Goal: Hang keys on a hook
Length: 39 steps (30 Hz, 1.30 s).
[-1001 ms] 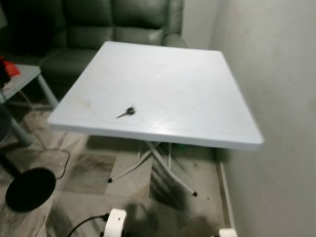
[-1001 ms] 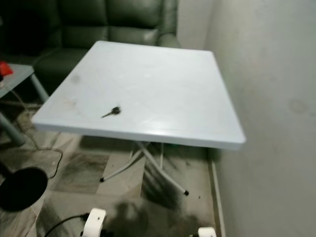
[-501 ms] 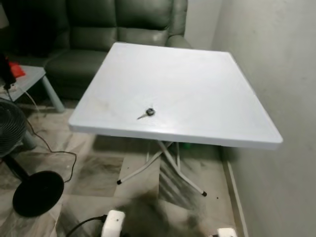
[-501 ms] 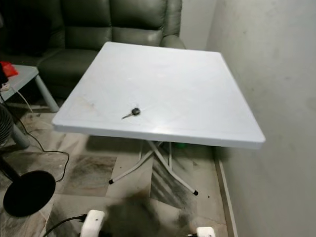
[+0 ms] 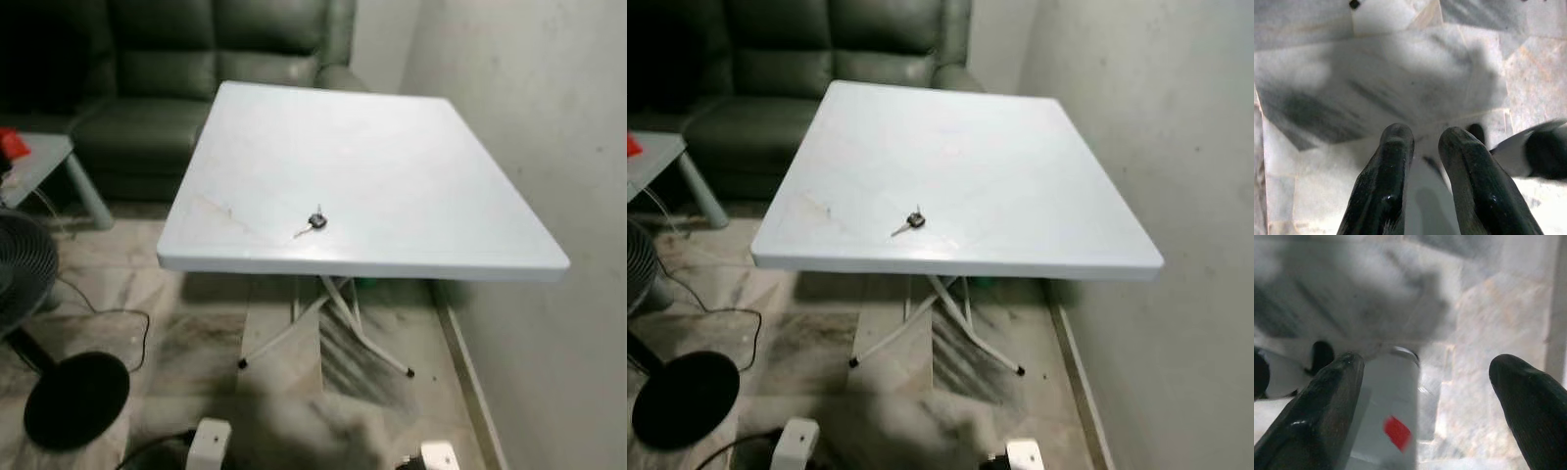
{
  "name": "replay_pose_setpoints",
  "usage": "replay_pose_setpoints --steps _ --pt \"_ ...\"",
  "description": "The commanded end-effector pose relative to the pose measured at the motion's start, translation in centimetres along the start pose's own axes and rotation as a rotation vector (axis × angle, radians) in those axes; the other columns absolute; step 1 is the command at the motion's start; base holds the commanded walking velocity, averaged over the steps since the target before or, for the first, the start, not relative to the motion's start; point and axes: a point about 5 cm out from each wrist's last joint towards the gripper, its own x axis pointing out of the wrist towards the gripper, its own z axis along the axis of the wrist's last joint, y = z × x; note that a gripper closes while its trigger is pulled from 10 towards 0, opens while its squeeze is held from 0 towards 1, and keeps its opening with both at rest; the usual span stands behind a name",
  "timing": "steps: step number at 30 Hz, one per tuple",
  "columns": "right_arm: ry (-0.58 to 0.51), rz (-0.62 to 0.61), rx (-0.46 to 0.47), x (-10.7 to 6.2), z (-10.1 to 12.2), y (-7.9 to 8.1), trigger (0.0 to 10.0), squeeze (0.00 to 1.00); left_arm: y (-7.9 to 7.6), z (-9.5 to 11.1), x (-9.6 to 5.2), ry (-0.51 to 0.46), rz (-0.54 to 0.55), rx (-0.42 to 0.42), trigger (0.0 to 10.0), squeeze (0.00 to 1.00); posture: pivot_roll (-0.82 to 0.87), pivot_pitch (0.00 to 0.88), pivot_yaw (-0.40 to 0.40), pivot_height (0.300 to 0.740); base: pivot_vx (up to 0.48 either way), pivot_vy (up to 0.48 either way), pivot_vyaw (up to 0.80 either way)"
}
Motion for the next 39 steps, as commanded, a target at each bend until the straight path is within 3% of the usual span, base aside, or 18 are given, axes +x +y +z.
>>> replay_pose_setpoints --steps 1,25,32,36,39 --pt "0.028 -0.011 0.012 -0.2 -0.8 -0.4 10.0 0.00 -0.7 -0.4 0.1 0.010 -0.018 -0.005 10.0 0.00 -0.06 0.000 -0.036 0.740 0.000 0.409 0.00" --pt "0.026 -0.009 0.019 -0.2 -0.8 -0.3 10.0 0.00 -0.7 -0.4 0.1 0.011 -0.016 -0.009 10.0 0.00 -0.06 0.000 -0.035 0.740 0.000 0.408 0.00" --pt "0.024 -0.010 0.014 -0.2 -0.7 -0.4 10.0 0.00 -0.4 -0.3 0.0 0.001 -0.002 -0.004 10.0 0.00 -0.06 0.000 -0.035 0.740 0.000 0.000 0.00" --pt "0.001 -0.003 -0.004 -0.2 -0.3 -0.5 10.0 0.00 -0.3 0.3 0.1 -0.033 0.002 0.024 10.0 0.00 -0.06 0.000 -0.032 0.740 0.000 0.000 0.00" --pt "-0.085 0.007 0.001 0.0 1.5 -0.7 10.0 0.00 -0.1 2.2 0.2 -0.121 0.009 0.041 10.0 0.00 -0.06 0.000 -0.030 0.740 0.000 0.000 0.00"
